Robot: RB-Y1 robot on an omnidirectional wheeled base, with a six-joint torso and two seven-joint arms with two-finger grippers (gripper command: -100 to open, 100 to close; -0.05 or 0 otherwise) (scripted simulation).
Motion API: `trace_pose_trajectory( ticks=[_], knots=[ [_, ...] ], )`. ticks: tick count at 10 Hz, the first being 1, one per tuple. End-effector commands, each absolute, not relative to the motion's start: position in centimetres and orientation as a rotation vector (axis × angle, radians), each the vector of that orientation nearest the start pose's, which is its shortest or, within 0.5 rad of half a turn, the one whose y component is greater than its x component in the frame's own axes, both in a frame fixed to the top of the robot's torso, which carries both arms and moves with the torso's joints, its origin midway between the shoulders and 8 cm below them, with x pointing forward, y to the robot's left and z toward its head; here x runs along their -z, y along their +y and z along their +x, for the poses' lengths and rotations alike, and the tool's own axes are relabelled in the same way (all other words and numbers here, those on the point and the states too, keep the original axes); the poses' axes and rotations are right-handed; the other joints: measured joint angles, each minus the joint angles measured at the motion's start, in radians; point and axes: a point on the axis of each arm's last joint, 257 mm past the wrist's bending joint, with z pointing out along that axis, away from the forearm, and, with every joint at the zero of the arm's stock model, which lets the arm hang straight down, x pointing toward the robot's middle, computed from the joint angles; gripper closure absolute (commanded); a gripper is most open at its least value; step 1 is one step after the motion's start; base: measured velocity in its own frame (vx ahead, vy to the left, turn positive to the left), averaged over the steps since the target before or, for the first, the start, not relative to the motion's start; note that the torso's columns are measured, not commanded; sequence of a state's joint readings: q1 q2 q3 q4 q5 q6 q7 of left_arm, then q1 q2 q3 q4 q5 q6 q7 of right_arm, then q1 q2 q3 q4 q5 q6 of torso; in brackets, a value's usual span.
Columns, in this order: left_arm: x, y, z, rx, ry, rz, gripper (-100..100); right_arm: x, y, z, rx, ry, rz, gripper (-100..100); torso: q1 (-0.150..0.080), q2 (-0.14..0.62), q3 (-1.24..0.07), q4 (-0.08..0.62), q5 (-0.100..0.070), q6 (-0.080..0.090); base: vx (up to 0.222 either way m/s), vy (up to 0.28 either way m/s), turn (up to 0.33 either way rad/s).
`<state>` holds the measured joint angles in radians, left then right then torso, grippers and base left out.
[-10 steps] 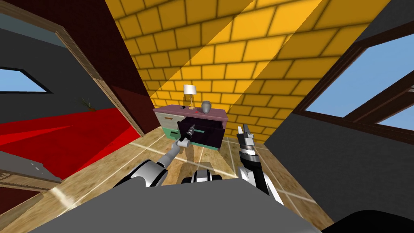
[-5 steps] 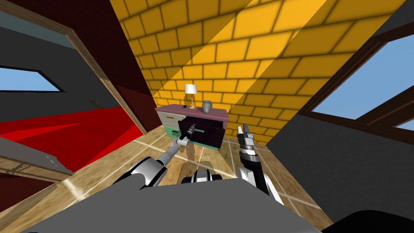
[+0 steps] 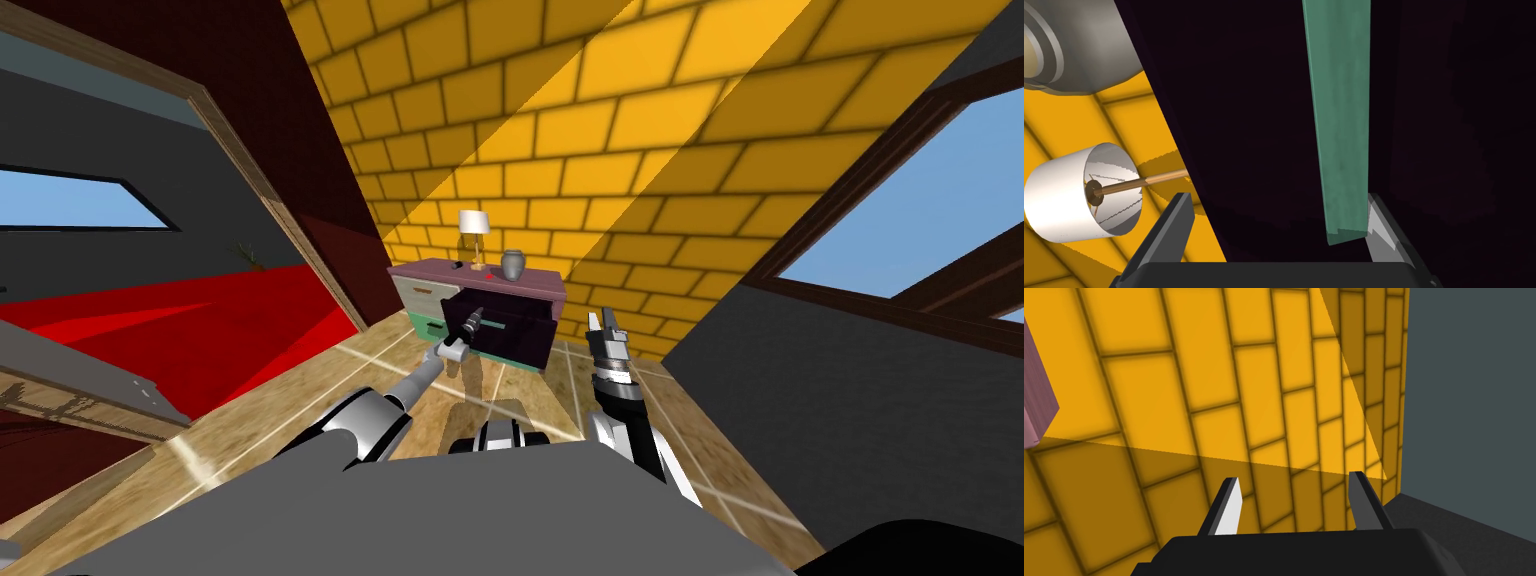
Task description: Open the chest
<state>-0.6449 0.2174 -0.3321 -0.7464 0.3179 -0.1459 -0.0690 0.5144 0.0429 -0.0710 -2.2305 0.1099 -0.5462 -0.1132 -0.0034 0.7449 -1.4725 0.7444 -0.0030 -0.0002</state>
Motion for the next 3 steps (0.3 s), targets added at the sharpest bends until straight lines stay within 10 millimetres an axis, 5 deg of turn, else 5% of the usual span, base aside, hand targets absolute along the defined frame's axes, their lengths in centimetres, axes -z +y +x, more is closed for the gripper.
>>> trace_pose_trajectory(
  ticks=[1, 3],
  knots=[
    [25.53, 13.19, 66.69, 1.198, 1.580, -0.986, 0, -0.59, -29.57, 34.19, -1.260, 0.626, 0.668, 0, 0.000, -0.002, -0.001, -0.001, 0.000, 0.000, 0.000, 0.000, 0.000],
    [25.85, 13.27, 66.56, 1.196, 1.583, -0.992, 0, -0.59, -29.57, 34.19, -1.260, 0.626, 0.668, 0, 0.001, -0.004, -0.002, -0.003, 0.001, 0.000, 0.000, 0.000, 0.000]
  ],
)
